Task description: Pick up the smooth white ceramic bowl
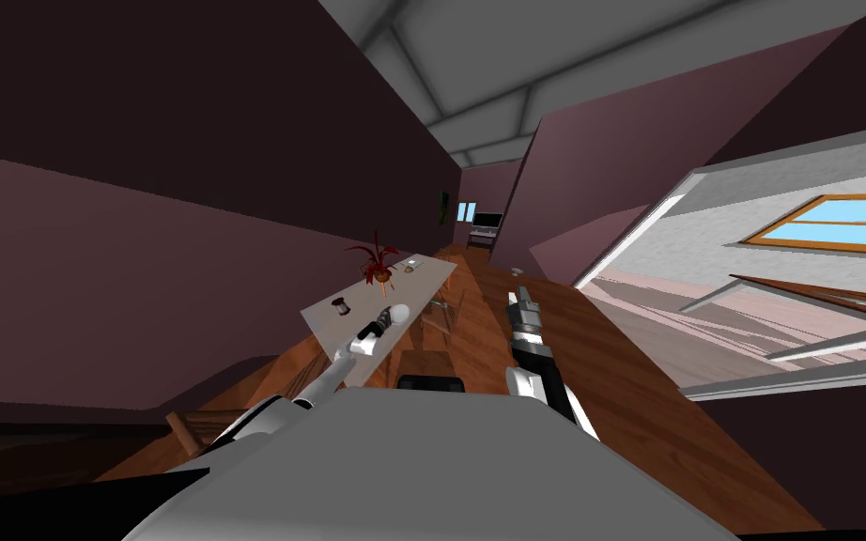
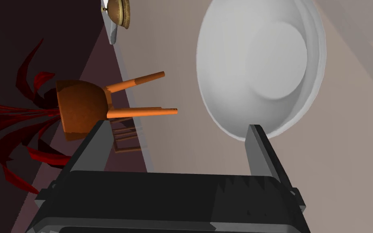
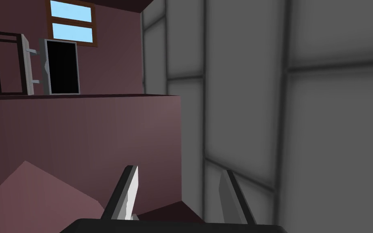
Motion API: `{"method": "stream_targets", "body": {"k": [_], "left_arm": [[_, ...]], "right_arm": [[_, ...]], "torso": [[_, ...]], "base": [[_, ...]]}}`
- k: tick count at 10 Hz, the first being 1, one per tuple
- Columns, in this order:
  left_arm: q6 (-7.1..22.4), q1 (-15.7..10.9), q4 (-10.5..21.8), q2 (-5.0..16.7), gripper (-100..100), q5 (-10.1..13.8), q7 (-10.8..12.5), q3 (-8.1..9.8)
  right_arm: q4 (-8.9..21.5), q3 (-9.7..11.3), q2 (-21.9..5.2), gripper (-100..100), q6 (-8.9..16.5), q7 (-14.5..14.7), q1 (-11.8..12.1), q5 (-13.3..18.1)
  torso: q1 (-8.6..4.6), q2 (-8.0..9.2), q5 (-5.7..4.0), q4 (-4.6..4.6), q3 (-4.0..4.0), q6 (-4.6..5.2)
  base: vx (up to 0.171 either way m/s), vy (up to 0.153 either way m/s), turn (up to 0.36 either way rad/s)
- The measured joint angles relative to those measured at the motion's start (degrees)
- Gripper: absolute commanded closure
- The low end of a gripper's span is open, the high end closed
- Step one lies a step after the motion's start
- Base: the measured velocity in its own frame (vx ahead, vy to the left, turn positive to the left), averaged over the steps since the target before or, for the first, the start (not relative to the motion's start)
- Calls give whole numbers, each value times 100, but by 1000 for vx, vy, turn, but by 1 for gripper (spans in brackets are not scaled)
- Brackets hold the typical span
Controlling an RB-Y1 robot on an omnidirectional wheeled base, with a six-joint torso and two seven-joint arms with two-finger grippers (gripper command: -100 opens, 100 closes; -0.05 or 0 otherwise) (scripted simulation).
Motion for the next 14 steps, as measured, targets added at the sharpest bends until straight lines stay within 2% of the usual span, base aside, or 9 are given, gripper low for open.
{"method": "stream_targets", "body": {"k": [1, 2, 6, 8, 10, 11, 14], "left_arm": [[40, -46, 153, -41, -100, -8, -18, 2], [71, -141, 345, -4, -100, 47, -3, -78], [319, -396, 866, 15, -100, 132, 9, -190], [307, -521, 1273, 33, -100, 217, 34, -335], [435, -654, 1575, 26, -100, 262, 35, -410], [437, -749, 1811, 26, -100, 323, 47, -507], [700, -868, 2224, -28, -100, 379, 32, -643]], "right_arm": [[0, 0, 0, 0, 0, 0, 1, 0], [0, 0, 0, 0, 0, 0, 0, 0], [0, 0, 0, 0, 0, 0, 1, 0], [0, 0, 0, 0, 0, 0, 1, 0], [0, -1, 0, 0, 0, 0, 1, 0], [0, -1, 0, 0, 0, 0, 1, 0], [0, -1, 0, 0, 0, 0, 2, 0]], "torso": [[2, 1, 1, -1, 0, -5], [5, 1, 1, 0, 0, -2], [3, -2, 1, 0, -1, -3], [3, -4, 1, -1, -2, -4], [3, -7, 1, -2, -4, -6], [3, -8, 1, -2, -5, -4], [10, -24, 2, -5, -13, -6]], "base": [[-16, 30, -128], [-14, 31, -80], [-9, 26, -95], [-1, 27, -124], [6, 24, -72], [14, 32, -118], [46, 37, -108]]}}
